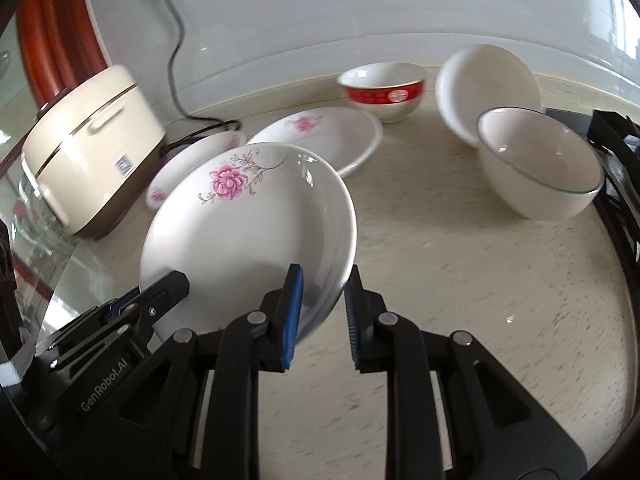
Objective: Organize plates and bowls
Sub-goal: 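Carry the plates toward the rice cooker and open both tools to set them down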
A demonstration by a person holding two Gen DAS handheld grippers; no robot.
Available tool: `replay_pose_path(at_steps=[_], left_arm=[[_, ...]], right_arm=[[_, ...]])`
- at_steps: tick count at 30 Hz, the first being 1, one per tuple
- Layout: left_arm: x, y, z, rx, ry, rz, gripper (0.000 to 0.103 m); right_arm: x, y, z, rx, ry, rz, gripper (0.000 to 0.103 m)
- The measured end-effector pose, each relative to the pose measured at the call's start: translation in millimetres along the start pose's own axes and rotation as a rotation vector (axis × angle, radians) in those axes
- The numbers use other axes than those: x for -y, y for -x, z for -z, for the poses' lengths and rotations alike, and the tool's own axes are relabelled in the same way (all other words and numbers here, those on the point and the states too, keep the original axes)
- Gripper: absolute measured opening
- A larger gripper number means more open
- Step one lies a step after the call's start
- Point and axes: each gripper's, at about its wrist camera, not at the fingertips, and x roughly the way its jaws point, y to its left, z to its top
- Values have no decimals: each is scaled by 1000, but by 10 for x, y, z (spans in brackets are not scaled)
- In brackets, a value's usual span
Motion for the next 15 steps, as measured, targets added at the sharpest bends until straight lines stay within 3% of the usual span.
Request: replay_pose_path(at_steps=[15], left_arm=[[-1073,585,204,30,159,-155,22]], right_arm=[[-1151,-70,295,-49,178,-153,24]])
